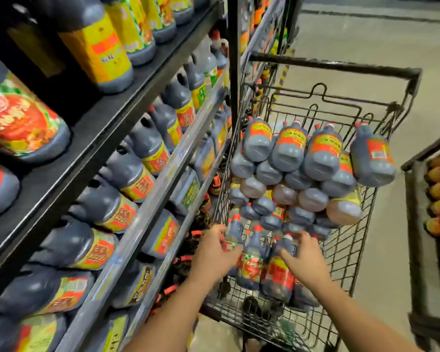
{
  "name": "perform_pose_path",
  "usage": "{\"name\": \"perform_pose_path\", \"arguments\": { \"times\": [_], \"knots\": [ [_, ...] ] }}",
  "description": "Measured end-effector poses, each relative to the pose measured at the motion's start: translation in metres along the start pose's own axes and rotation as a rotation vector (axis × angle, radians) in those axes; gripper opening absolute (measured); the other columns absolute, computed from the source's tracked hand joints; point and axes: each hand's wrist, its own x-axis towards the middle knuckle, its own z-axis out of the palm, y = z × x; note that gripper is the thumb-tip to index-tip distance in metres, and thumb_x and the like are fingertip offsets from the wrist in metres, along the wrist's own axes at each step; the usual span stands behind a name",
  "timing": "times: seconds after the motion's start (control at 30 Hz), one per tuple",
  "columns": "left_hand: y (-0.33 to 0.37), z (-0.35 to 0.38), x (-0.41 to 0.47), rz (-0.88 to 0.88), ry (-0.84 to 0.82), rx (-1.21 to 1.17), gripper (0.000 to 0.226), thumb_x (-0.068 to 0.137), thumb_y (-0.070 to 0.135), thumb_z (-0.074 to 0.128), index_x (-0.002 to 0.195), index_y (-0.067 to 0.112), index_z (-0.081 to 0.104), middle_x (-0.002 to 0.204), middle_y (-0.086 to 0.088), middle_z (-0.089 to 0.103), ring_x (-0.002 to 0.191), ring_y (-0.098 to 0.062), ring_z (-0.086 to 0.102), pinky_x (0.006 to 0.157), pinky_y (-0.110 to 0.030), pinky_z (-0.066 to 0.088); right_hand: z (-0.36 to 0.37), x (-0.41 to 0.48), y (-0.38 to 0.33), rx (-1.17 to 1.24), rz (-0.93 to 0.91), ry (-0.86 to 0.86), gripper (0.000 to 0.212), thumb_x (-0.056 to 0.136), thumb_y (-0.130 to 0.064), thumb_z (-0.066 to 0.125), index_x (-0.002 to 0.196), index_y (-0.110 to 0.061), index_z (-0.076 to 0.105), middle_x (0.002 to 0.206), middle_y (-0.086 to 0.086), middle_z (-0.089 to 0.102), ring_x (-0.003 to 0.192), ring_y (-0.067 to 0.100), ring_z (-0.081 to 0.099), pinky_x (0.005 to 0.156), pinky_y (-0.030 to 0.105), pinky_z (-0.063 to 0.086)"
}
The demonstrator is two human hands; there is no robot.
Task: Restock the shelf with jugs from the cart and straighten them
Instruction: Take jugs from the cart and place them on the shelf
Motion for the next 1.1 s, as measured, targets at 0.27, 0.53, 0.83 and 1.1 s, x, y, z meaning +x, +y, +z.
{"name": "perform_pose_path", "arguments": {
  "times": [0.27,0.53,0.83,1.1],
  "knots": [
    [-0.022,0.056,0.029,-0.14,-0.156,0.11,0.039,0.081,0.037,0.075,0.11,0.027,0.051,0.098,0.013,0.056,0.094,-0.014,0.06,0.082,-0.034,0.05,0.024,0.018,0.068,-0.035,0.227,-0.196,0.044,0.084,-0.034,0.067,0.116,-0.007,0.053,0.107,0.018,0.063,0.102,0.036,0.06,0.083,0.04,0.049],
    [-0.059,0.089,0.047,-0.252,-0.28,0.208,0.048,0.081,0.037,0.075,0.118,0.021,0.048,0.104,0.001,0.056,0.098,-0.026,0.062,0.086,-0.04,0.052,0.058,0.04,0.086,-0.098,0.361,-0.277,0.048,0.085,-0.045,0.061,0.115,-0.009,0.053,0.113,0.016,0.063,0.101,0.033,0.062,0.083,0.04,0.052],
    [-0.104,0.096,0.057,-0.257,-0.326,0.237,0.043,0.081,0.037,0.074,0.113,0.035,0.045,0.103,0.016,0.049,0.103,-0.015,0.058,0.081,-0.031,0.048,0.113,0.057,0.071,-0.306,0.638,-0.18,0.087,0.081,-0.066,0.058,0.136,-0.003,0.037,0.142,0.017,0.037,0.129,0.035,0.041,0.095,0.044,0.043],
    [-0.123,0.102,0.057,-0.199,-0.373,0.3,0.064,0.084,0.04,0.072,0.139,0.025,0.044,0.129,0.003,0.054,0.117,-0.014,0.054,0.095,-0.033,0.047,0.139,0.066,0.07,-0.425,0.698,-0.063,0.098,0.069,-0.072,0.068,0.13,0.0,0.039,0.135,0.018,0.042,0.125,0.03,0.045,0.087,0.04,0.05]
  ]
}}
